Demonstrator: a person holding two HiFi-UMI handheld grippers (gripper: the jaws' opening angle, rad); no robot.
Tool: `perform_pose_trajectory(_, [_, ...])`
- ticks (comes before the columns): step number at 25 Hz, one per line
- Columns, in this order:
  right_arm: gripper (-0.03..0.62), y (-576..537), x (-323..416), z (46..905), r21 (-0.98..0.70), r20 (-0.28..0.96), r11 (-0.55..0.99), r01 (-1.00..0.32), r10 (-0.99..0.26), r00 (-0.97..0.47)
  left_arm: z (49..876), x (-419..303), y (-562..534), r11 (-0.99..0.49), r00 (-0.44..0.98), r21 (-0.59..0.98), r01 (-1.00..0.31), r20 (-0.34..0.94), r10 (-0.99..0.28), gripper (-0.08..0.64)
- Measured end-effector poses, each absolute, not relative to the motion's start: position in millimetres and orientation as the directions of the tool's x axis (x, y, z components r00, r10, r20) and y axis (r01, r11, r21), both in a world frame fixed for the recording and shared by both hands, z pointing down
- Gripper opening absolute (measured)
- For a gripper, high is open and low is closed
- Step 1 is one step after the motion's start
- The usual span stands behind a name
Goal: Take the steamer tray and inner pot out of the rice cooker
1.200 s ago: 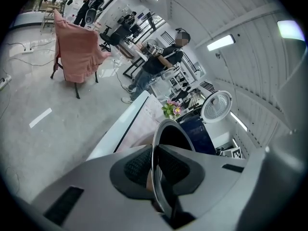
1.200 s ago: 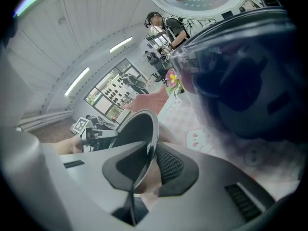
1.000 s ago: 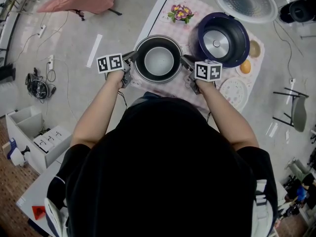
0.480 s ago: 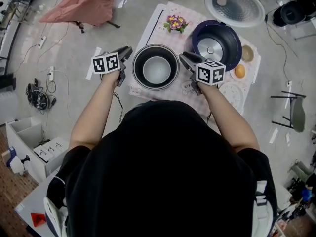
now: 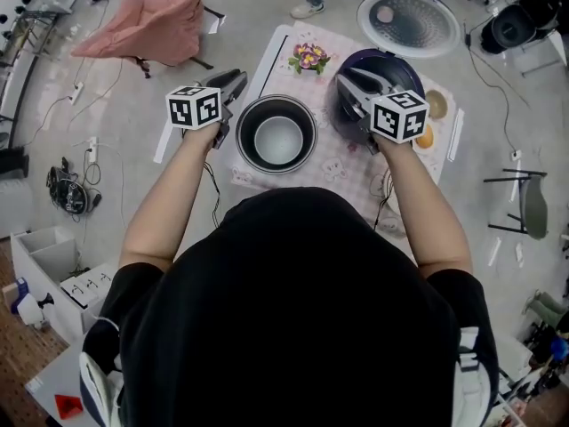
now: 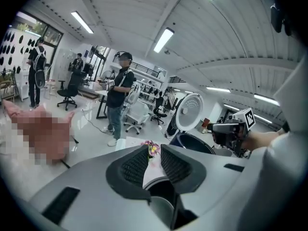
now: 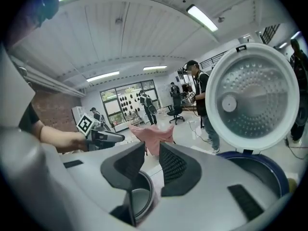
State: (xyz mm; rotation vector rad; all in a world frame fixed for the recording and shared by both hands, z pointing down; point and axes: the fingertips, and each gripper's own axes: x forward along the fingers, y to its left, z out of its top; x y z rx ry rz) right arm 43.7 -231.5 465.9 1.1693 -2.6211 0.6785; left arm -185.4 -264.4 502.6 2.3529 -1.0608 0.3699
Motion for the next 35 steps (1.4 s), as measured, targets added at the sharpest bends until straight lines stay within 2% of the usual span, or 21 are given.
perform_pose_trajectory(9, [0.109,-231.9,86.4,431.1,-0.27,0.324,0.547,-0.792,-0.723,-0.61,461.9,-136.3,-278.9,-0.654,0.724,0.318,-0.687,0.387,-0.572,0.092])
perform_pose_trajectory(21, [0.109,-197.0,180.8,423.1,-0.245,0.33,0.407,-0.88,-0.818,-0.47,442.2,-30.5,-271.6,-0.8,0.826,0.27,-0.536,0.364,-0.43,0.092])
perform_pose_trajectory(35, [0.106,-148.7,263.6,418.3,-0.263,0.318,0.244,-0.933,-0.891,-0.323,426.5,52.5,-255.9,-0.874,0.882,0.249,-0.418,0.343,-0.324,0.092])
